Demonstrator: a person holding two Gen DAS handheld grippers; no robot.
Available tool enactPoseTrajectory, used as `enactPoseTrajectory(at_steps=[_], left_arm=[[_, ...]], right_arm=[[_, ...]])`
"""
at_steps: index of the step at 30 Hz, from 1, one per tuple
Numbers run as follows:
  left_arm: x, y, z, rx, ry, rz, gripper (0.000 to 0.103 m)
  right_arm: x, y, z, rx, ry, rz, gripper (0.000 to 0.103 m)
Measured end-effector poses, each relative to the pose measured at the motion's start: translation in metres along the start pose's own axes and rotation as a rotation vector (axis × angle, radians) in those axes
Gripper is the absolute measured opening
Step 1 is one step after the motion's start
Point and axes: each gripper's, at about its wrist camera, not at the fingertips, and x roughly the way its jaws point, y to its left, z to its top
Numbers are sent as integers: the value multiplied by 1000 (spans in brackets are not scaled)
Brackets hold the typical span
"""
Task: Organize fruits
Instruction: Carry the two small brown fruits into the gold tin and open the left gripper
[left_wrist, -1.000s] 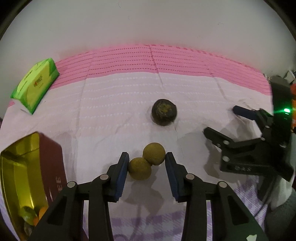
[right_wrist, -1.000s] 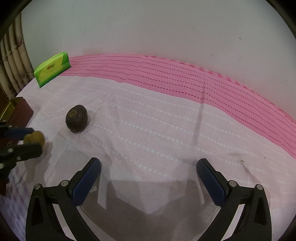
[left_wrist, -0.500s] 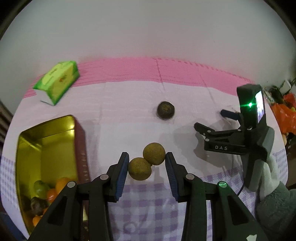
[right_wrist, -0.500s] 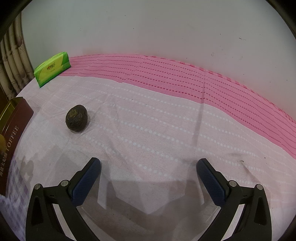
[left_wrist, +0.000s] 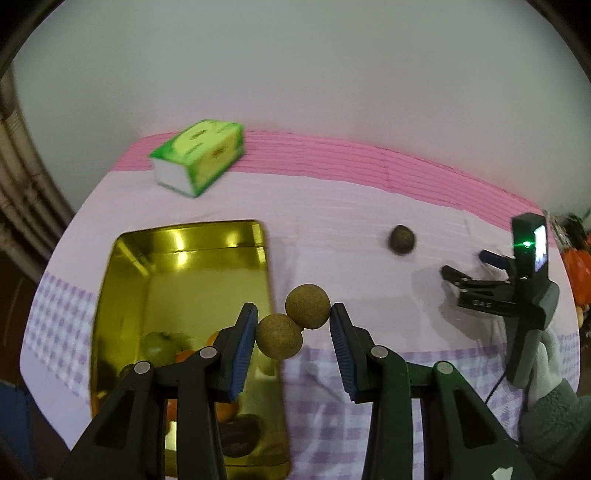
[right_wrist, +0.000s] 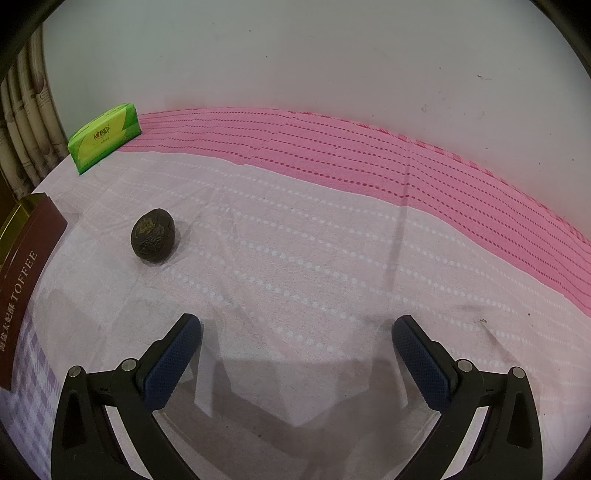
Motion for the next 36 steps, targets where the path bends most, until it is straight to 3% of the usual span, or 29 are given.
enactPoseTrajectory(at_steps=[16,36], left_arm=[[-1,70,-33,-111,73,107,37],[11,89,-59,-157,146,115,37]], right_arm=[[0,0,0,1,2,1,103],[0,0,0,1,2,1,103]])
